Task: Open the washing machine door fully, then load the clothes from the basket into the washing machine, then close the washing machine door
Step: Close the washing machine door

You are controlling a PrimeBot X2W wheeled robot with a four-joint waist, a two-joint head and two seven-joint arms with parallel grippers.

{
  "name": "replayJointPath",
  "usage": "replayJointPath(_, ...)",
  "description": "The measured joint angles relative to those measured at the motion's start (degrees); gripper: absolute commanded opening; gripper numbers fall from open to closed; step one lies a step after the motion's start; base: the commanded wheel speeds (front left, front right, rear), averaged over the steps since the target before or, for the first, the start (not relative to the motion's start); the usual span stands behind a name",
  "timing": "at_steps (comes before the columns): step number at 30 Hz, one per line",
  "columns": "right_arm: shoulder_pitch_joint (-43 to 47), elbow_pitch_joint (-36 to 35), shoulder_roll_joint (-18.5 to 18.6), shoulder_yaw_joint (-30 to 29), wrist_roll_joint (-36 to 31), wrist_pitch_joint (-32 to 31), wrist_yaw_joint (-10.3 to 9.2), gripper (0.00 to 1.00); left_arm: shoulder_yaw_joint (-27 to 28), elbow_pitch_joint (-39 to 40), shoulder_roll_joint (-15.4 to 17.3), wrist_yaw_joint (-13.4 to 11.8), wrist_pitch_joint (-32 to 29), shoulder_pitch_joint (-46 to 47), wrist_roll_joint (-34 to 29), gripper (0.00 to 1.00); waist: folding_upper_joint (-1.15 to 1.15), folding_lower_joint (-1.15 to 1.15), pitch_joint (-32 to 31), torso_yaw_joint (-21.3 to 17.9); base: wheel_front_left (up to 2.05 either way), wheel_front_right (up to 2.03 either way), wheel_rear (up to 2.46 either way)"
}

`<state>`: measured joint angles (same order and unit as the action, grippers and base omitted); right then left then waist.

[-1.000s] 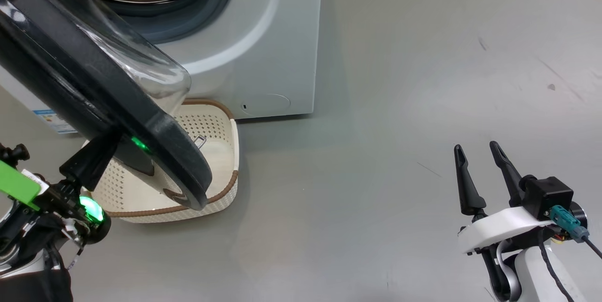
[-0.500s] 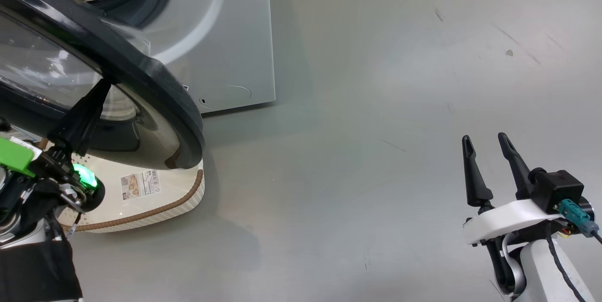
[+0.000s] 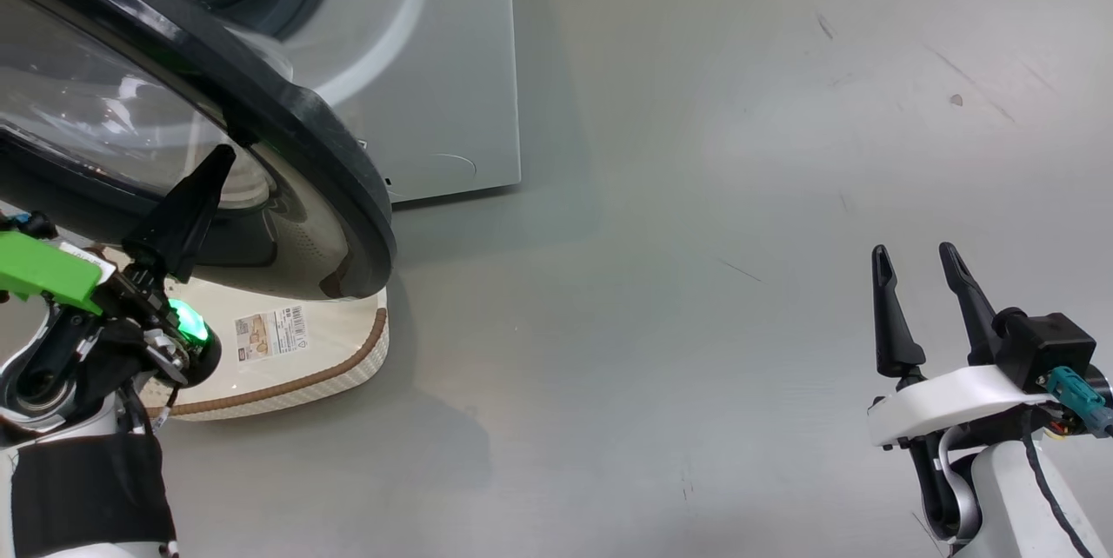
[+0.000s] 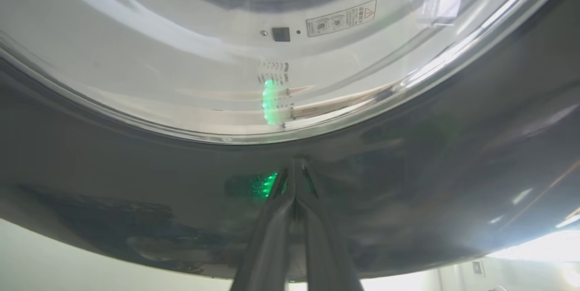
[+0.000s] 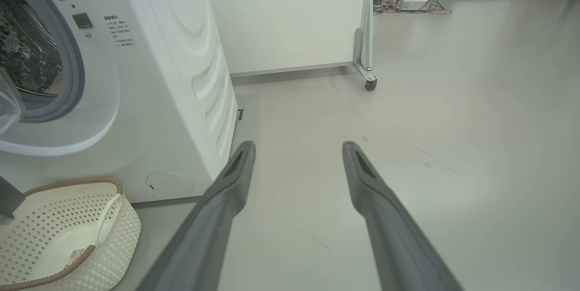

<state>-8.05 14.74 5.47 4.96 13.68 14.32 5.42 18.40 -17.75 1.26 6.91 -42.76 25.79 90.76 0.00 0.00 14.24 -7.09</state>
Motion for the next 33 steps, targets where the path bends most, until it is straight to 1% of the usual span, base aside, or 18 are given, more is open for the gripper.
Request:
replayJointPath(7,0.0,0.0,0.0,-0.2,0.0,0.0,0.00,1.00,0.3,-0.8,-0.1,0.1,2.1,-0.1,0.0,0.00,0.00,0.00,-1.4,1.7,0.00,0.00,0.00)
replayJointPath(14,0.1,0.1,0.0,-0.3,0.0,0.0,0.03,1.00,0.6,1.2,-0.1,0.1,3.8,-0.6,0.0,0.00,0.00,0.00,-3.3,3.6,0.00,0.00,0.00)
replayJointPath(28,1.8,1.5,-0.1,-0.2,0.0,0.0,0.08,1.00,0.1,3.3,-0.1,0.1,5.8,-6.6,0.1,0.00,0.00,0.00,-8.6,5.9,0.00,0.00,0.00)
replayJointPath(29,2.0,1.5,-0.1,-0.1,0.0,0.0,0.08,1.00,0.1,3.5,-0.2,0.1,6.1,-7.1,0.0,0.05,0.00,0.00,-9.0,6.0,0.00,0.00,0.00)
replayJointPath(30,2.1,1.5,-0.1,-0.1,0.0,0.0,0.08,1.00,0.0,3.8,-0.1,0.1,6.2,-7.5,0.0,0.31,0.00,0.00,-9.3,6.1,0.00,0.00,0.00)
replayJointPath(31,2.3,1.5,-0.1,-0.1,0.0,0.0,0.09,1.00,-0.1,4.3,-0.1,0.1,6.6,-7.9,0.0,0.88,0.00,0.00,-9.6,6.3,0.00,0.00,0.00)
replayJointPath(32,2.7,1.5,-0.1,-0.1,0.0,0.0,0.09,1.00,-0.1,4.9,-0.1,0.1,7.2,-8.2,-0.1,1.00,0.00,0.00,-9.8,6.4,0.00,0.00,0.00)
replayJointPath(33,2.9,1.6,-0.1,-0.2,0.0,0.0,0.09,1.00,-0.2,5.3,-0.1,0.1,7.4,-8.3,-0.2,1.00,0.00,0.00,-10.0,6.6,0.00,0.00,0.00)
